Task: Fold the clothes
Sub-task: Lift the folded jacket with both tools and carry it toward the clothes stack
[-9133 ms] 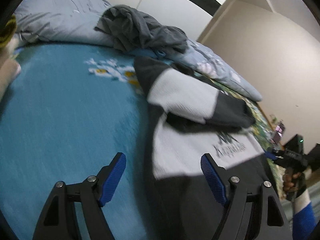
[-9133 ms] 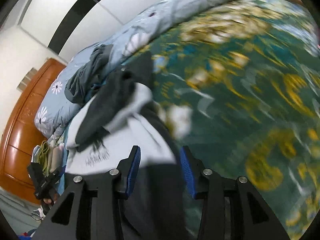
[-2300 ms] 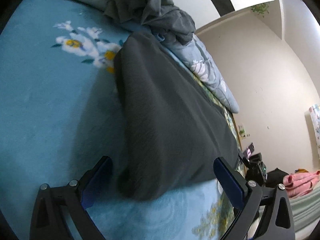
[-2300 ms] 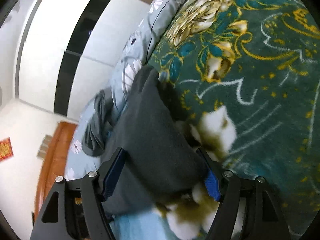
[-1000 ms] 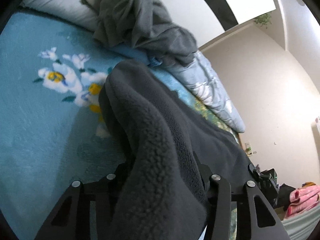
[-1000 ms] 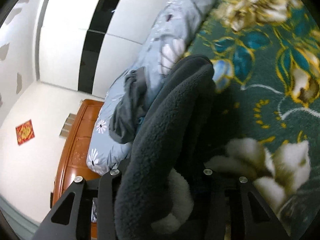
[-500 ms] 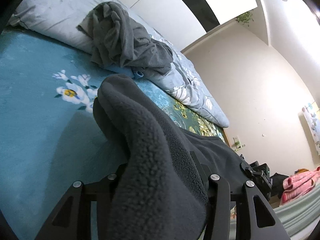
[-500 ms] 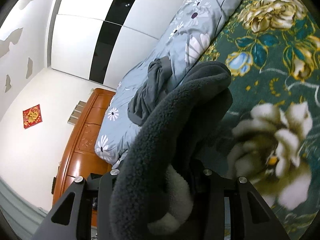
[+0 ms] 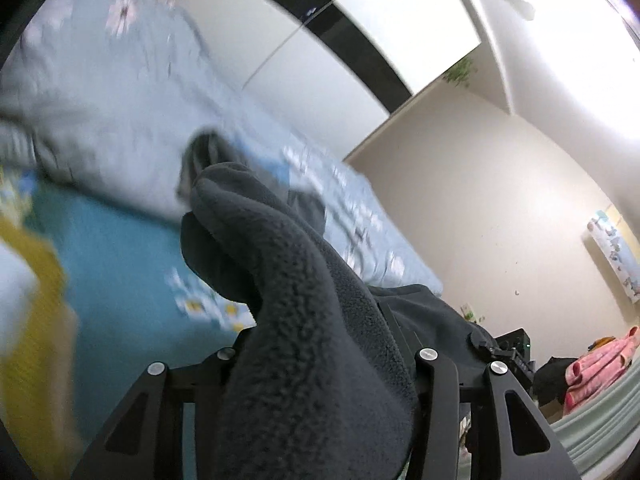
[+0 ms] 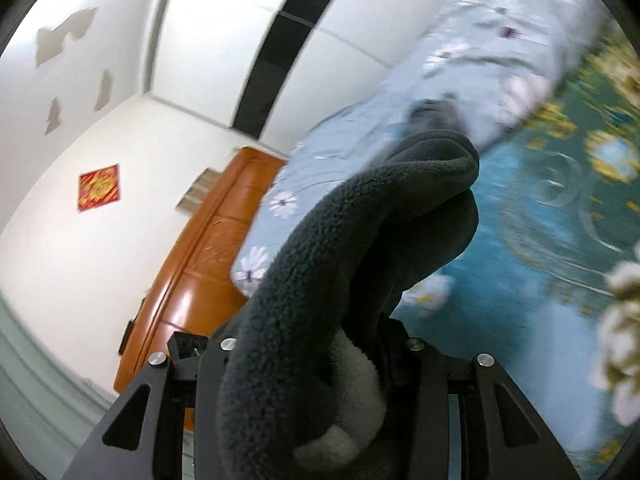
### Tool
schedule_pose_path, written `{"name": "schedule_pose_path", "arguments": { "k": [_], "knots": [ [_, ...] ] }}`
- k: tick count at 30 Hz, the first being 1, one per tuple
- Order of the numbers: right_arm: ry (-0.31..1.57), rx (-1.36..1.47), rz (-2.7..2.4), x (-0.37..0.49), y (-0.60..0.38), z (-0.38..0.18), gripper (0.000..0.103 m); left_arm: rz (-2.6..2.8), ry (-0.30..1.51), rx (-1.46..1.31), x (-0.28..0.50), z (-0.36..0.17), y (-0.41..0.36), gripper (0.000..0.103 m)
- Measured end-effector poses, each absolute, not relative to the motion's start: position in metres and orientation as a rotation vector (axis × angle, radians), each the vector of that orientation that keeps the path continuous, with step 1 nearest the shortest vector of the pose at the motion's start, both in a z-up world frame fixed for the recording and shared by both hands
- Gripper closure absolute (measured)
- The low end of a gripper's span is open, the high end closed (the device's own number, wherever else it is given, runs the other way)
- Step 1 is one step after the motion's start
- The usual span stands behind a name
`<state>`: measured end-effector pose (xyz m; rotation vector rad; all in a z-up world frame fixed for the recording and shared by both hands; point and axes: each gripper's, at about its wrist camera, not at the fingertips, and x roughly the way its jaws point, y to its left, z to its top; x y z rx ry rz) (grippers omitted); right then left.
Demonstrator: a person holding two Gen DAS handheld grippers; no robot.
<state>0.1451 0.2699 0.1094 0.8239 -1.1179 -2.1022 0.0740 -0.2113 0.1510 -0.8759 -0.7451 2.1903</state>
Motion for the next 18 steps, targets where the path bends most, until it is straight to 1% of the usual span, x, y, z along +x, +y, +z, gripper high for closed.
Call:
{"name": "schedule_pose_path", "arguments": {
  "k": [5,9,14,18],
  "knots": [
    [-1.023,0.755,-2.049,0.127,0.189,0.161,0.061,2.287,-0.714,-0.786,0.080,0.210,-0.292,0.054],
    [-0.982,0.751,-1.981,0.092,0.115,0.180,0.061,2.383,-0.733,-0.757,0.086,0.234,-0.365,0.054],
    [-0.951,0.788,-1.877,0.063,0.020,0.184,0.061,2.511,-0.754,-0.753,0.103,0.240,-0.444,0.054],
    [-0.937,0.823,-1.804,0.048,-0.051,0.166,0.061,2.587,-0.794,-0.739,0.118,0.223,-0.496,0.054]
  ]
}}
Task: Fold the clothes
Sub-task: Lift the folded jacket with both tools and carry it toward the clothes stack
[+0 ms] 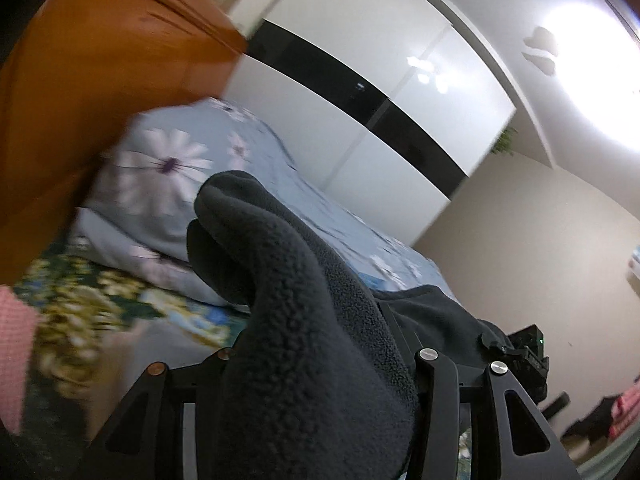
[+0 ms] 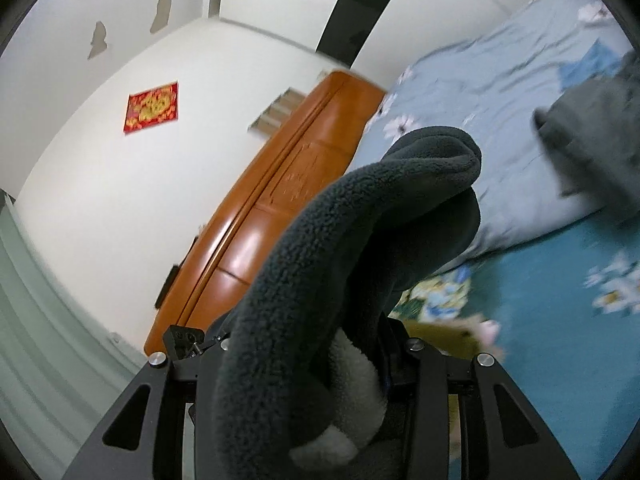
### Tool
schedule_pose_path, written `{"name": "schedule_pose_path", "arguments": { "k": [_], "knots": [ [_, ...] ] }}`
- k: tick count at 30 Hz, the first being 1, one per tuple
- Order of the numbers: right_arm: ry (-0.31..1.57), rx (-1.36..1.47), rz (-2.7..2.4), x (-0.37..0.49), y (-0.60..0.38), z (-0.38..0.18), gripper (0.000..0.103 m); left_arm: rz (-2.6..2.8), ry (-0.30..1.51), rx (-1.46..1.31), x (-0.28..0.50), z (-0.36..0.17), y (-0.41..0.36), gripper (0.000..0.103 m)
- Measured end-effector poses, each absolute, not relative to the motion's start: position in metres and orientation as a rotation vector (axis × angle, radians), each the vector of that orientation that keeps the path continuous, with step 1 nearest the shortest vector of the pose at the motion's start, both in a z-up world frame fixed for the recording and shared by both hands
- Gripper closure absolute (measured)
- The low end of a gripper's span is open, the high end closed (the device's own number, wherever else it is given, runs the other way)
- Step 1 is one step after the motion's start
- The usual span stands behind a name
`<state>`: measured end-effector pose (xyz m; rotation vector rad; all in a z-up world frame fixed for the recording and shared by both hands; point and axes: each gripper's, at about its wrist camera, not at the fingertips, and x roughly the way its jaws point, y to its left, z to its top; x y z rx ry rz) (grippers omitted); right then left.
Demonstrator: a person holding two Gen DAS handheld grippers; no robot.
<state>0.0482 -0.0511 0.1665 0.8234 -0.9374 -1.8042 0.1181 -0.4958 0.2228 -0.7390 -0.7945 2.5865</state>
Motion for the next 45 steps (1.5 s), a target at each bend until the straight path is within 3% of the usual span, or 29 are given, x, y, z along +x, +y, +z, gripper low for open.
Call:
{"name": "schedule_pose_path", "arguments": {
  "k": [8,11,24,30,38,45],
  "knots": [
    [-0.886,0.917,-1.742,0.068,-0.095,0.090,0.061,2.578,-0.969,-0.808,0.139,0.119,-0.561,0.054],
    [-0.958,0.937,-1.703,0.072,-0.079,0.056,0.061,2.523,-1.059,-0.791,0.156,0.084,-0.575,0.054],
    [-1.022,1.060,-1.666,0.068,-0.080,-0.004,0.059,2.412,-1.308,-0.674,0.164,0.009,-0.596,0.052],
    [-0.942,1.075,-1.707,0.069,-0.088,0.009,0.058,2.373,-1.404,-0.640,0.164,-0.008,-0.602,0.050],
    [-0.935,1.064,-1.679,0.071,-0.074,0.004,0.051,2.428,-1.333,-0.619,0.167,0.008,-0.595,0.046],
    [-0.911,1.041,-1.693,0.065,-0.060,0.011,0.043,2.502,-1.479,-0.551,0.179,0.007,-0.614,0.031]
  ]
}}
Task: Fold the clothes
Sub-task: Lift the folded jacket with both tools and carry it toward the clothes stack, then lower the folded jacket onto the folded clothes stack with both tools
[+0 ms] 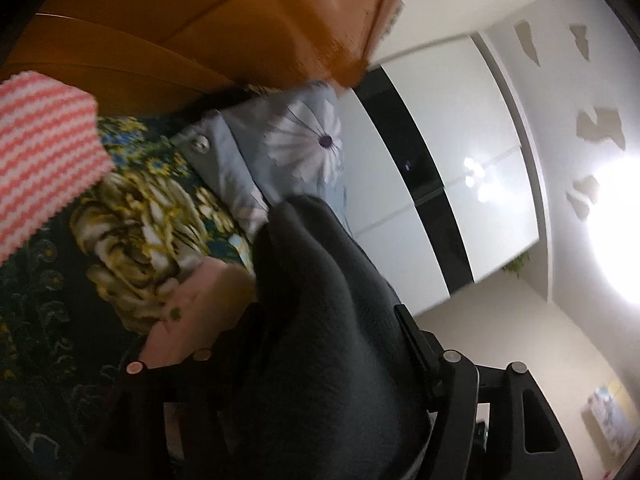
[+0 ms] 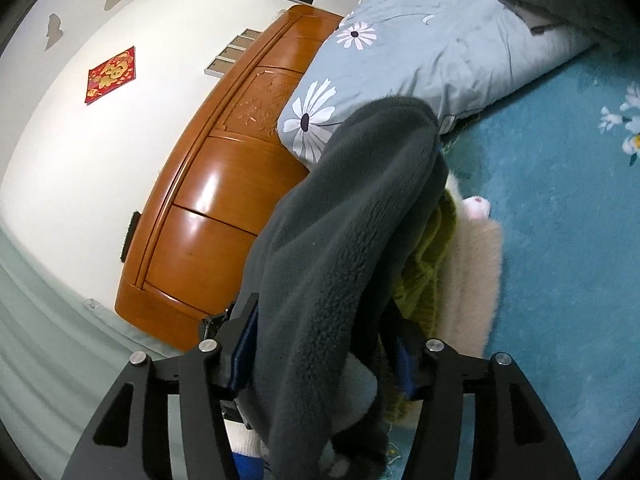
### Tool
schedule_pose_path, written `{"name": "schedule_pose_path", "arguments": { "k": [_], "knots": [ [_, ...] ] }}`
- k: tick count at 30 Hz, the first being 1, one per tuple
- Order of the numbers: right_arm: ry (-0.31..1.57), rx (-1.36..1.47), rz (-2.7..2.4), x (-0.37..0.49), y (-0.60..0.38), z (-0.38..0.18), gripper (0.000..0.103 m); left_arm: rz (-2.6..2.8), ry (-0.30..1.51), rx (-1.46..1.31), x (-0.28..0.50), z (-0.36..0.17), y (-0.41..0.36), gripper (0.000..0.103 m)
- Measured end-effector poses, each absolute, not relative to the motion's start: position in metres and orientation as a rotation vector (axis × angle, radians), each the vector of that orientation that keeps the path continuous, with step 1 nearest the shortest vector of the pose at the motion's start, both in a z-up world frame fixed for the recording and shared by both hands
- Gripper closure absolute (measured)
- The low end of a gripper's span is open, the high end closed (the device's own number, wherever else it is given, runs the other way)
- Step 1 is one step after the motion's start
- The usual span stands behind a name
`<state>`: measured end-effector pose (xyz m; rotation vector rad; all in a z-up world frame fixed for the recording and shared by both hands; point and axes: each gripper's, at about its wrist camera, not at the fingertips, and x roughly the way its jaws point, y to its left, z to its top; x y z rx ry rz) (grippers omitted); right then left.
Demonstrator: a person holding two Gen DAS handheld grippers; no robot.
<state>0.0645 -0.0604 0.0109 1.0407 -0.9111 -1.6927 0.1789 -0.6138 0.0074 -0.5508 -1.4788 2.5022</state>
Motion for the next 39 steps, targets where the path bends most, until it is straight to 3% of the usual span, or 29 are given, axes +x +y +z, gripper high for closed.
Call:
{"name": "schedule_pose_path", "arguments": {
  "k": [5,15,20,27,39],
  "knots": [
    [-0.893,1.054,-1.731,0.057,-0.046,0.015,0.037,2.705,-1.436,-0.607,0.192,0.027,-0.628,0.029],
    [-0.747,1.027,-1.982,0.044,-0.023,0.062,0.036,2.961,-0.834,-0.649,0.188,0.130,-0.570,0.028],
    [-0.538,0.886,-2.071,0.065,-0.057,0.110,0.037,2.906,-0.564,-0.704,0.164,0.134,-0.512,0.028],
    [-0.269,0.921,-2.004,0.084,-0.116,0.108,0.037,2.864,-0.531,-0.862,0.138,0.099,-0.497,0.029],
    [-0.207,0.993,-2.037,0.080,-0.149,0.080,0.034,2.886,-0.458,-0.915,0.133,0.074,-0.492,0.029]
  ]
}}
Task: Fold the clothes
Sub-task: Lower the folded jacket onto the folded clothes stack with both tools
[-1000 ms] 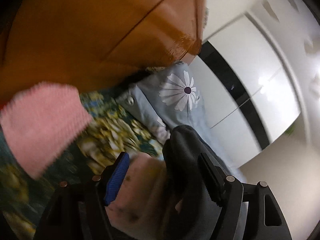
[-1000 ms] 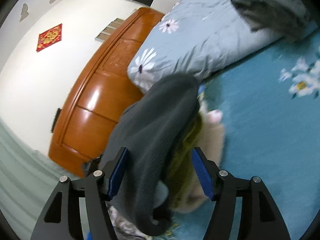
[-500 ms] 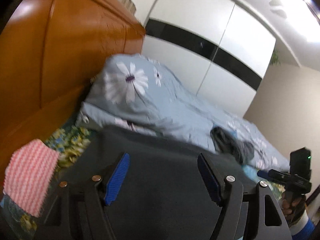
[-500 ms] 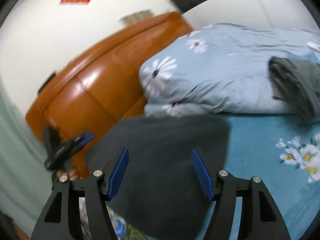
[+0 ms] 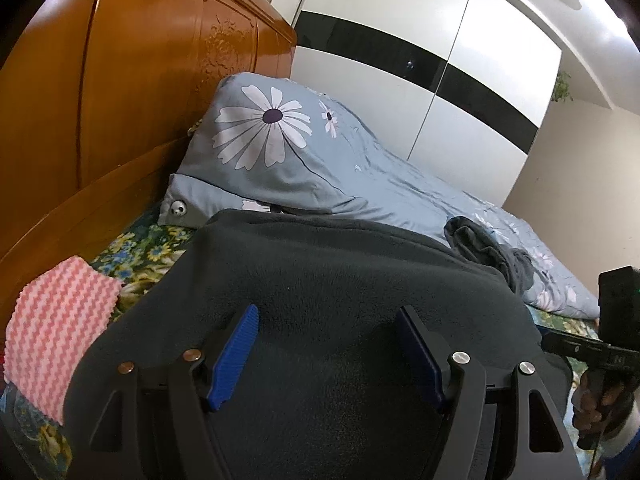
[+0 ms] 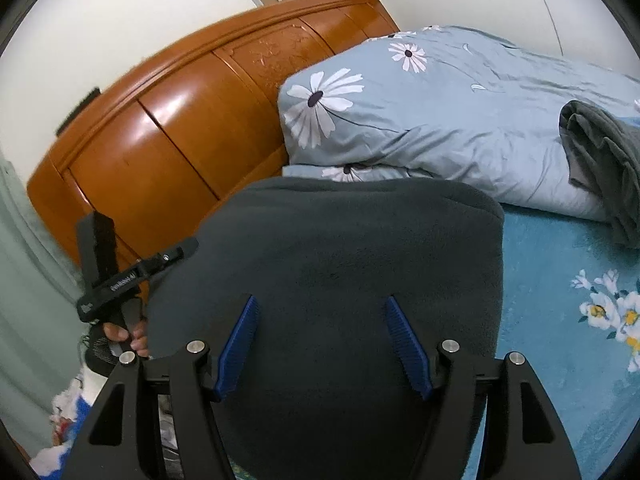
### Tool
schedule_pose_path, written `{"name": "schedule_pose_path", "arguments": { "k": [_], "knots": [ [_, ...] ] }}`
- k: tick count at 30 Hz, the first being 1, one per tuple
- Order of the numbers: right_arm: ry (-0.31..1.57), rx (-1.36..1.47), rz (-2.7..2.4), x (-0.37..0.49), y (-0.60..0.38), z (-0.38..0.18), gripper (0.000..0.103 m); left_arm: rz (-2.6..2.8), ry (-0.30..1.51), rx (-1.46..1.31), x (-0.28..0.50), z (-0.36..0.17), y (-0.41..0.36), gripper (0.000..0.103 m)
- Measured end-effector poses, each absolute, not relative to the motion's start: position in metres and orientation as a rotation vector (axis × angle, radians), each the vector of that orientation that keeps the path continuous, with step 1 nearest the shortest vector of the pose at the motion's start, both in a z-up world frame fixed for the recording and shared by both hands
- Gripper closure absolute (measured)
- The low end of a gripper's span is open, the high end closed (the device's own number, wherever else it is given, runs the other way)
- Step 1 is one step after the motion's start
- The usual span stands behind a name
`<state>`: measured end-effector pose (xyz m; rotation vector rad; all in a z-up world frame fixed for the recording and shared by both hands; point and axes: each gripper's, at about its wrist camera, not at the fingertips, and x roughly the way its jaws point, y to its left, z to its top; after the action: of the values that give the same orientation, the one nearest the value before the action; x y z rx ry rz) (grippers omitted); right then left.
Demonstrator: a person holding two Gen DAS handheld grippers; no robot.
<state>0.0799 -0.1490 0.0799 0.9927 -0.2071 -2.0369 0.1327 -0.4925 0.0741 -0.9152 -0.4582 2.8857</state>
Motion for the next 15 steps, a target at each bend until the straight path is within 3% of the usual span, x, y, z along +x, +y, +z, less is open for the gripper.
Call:
{"name": "schedule_pose_path", "arguments": {
  "k": [5,11,15],
  "knots": [
    [-0.213,0.961,-2.071,0.084,-0.142,0.084,0.034,2.937,-0.496,-0.853,0.143,0.082,-0.490,0.029],
    [-0.210,0.842,-2.101,0.115,-0.119,0.095,0.034,3.087,-0.339,-0.751,0.175,0.099,-0.455,0.028],
    [-0.163,0.764,-2.130,0.142,-0.109,0.098,0.034,3.110,-0.317,-0.685,0.199,0.101,-0.433,0.022]
  ]
}}
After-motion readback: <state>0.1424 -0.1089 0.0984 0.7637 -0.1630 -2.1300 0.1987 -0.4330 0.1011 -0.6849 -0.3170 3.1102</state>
